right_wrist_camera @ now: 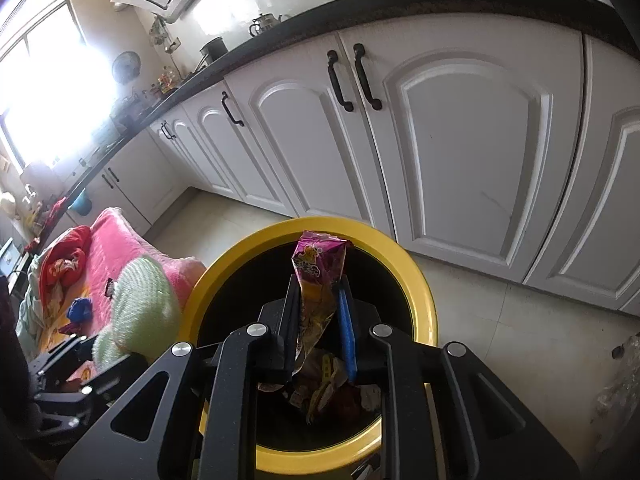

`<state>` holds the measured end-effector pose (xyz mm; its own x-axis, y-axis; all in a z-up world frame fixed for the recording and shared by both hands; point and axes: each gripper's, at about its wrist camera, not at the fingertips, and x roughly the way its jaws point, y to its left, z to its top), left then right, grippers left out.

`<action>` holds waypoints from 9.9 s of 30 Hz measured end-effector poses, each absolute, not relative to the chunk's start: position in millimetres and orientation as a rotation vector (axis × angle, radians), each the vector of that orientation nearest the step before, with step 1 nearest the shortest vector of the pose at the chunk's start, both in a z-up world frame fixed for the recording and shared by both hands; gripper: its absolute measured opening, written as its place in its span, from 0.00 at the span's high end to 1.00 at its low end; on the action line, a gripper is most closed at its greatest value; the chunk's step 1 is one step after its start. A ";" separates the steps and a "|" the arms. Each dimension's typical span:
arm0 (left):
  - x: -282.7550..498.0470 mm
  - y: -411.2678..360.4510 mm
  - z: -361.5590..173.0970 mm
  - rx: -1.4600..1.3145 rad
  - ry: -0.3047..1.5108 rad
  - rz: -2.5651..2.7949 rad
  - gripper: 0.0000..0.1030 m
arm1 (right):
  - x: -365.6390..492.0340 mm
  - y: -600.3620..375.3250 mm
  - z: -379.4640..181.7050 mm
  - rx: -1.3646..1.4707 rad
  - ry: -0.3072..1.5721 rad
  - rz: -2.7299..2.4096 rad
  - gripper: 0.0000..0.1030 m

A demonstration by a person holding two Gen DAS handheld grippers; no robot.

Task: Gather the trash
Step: 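Carry the green mesh bag and purple wrapper over the yellow bin, then open both tools to drop the mesh bag and wrapper into the bin, then move both open tools back toward the chocolate bar on the blanket, then grasp the purple candy wrapper with the left tool while the right tool grasps the chocolate bar, then carry the purple wrapper and chocolate bar over the yellow bin with both tools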

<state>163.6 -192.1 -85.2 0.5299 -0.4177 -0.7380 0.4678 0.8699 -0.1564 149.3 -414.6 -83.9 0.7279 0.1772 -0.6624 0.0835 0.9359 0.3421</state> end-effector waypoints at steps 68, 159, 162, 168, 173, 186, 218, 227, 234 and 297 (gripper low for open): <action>134.4 -77.3 -31.6 -0.026 0.657 -0.227 0.11 | 127.9 -340.0 -41.1 0.221 0.666 0.144 0.36; 146.4 137.0 -80.9 -0.344 0.744 0.040 0.27 | 199.3 -103.6 -64.4 -0.120 0.739 0.473 0.33; 148.1 136.1 -83.5 -0.350 0.752 0.027 0.29 | 211.0 -100.7 -70.9 -0.129 0.757 0.460 0.33; 154.5 129.4 -87.3 -0.333 0.774 -0.006 0.30 | 231.8 -93.7 -80.2 -0.157 0.773 0.453 0.33; 159.6 120.7 -93.4 -0.313 0.805 -0.045 0.32 | 248.5 -86.9 -87.4 -0.177 0.792 0.446 0.33; 165.1 110.7 -102.7 -0.286 0.855 -0.091 0.39 | 274.8 -77.5 -114.5 -0.183 0.863 0.424 0.34; 155.5 94.1 -98.1 -0.215 0.888 -0.112 0.89 | 219.0 -101.9 -109.1 -0.059 0.920 0.524 0.82; 140.4 77.0 -78.7 -0.184 0.854 -0.151 0.90 | 186.2 -110.4 -95.4 -0.012 0.921 0.586 0.82; 129.9 61.8 -64.8 -0.165 0.826 -0.178 0.90 | 169.4 -125.6 -79.1 0.008 0.891 0.601 0.82; 141.9 -126.0 -27.5 -0.037 0.738 -0.460 0.90 | 128.9 -349.4 -30.1 0.262 0.685 0.255 0.82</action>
<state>141.9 -126.0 -27.5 0.6448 -0.4172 -0.6404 0.3913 0.9000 -0.1923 128.9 -349.4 -30.1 0.7459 0.3154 -0.5867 -0.1448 0.9365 0.3194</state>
